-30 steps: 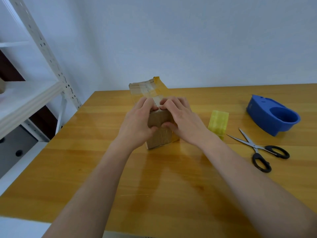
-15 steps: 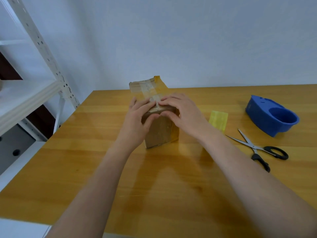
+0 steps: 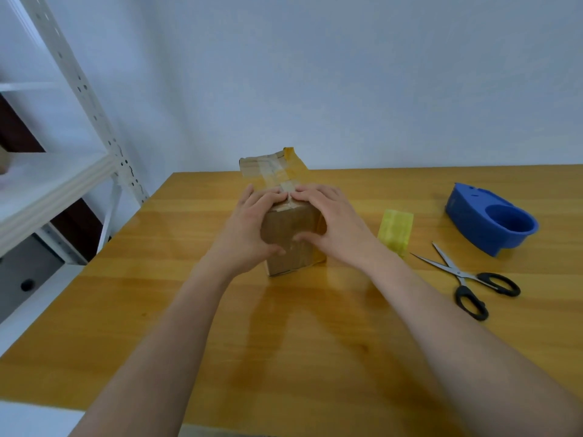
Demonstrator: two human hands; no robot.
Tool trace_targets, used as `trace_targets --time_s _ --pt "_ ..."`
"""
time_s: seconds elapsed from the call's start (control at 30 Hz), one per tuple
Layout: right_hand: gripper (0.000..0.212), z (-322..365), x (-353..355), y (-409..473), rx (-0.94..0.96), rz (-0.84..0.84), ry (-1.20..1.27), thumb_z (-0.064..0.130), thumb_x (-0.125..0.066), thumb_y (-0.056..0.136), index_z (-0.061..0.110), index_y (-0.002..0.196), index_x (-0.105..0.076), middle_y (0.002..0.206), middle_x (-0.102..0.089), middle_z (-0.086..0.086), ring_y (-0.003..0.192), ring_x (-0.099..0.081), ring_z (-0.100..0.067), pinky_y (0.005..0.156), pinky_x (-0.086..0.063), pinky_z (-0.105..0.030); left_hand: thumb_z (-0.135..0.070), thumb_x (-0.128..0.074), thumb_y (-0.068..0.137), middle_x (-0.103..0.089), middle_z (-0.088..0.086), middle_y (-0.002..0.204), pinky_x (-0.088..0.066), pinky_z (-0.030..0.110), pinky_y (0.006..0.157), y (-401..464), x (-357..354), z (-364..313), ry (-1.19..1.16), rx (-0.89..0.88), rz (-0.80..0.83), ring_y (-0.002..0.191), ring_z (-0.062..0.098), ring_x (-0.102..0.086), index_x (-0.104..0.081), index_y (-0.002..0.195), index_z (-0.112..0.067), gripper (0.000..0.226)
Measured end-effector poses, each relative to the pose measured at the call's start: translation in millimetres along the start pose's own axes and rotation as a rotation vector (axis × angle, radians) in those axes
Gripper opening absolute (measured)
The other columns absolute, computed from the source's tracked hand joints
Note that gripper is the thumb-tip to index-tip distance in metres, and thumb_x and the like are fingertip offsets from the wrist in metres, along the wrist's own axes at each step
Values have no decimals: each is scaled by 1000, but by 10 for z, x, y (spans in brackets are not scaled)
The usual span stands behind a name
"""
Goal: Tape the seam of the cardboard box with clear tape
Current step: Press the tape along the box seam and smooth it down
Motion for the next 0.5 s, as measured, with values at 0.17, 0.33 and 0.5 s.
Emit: trace_targets --time_s 0.17,0.33,0.5 --pt "42 78 102 34 -39 -169 15 44 -66 83 25 119 -56 127 -54 7 119 -40 -13 81 -51 -40 -13 -82 69 -32 -22 146 -18 48 119 4 70 32 -162 22 28 148 11 0 -41 141 -31 85" --pt "62 49 -57 -61 42 -28 -77 17 -73 79 22 134 -45 145 -42 6 136 -28 -16 97 -48 -41 -33 -77 75 -34 -23 146 -11 37 116 -24 34 78 -280 34 -7 146 4 1 -45 139 -33 72" --pt "61 39 -20 -85 -100 -82 348 12 -56 87 26 143 -38 155 -22 11 145 -11 -8 116 -13 -31 -15 -48 75 -29 -26 142 -8 31 114 -91 16 37 -317 36 -26 145 5 -3 -41 141 -33 68"
Point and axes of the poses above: each hand's wrist, its own y-axis towards the middle knuckle, its own x-axis out of the back of the hand, z = x × y, the point moved 9 cm from there along y, towards the middle knuckle
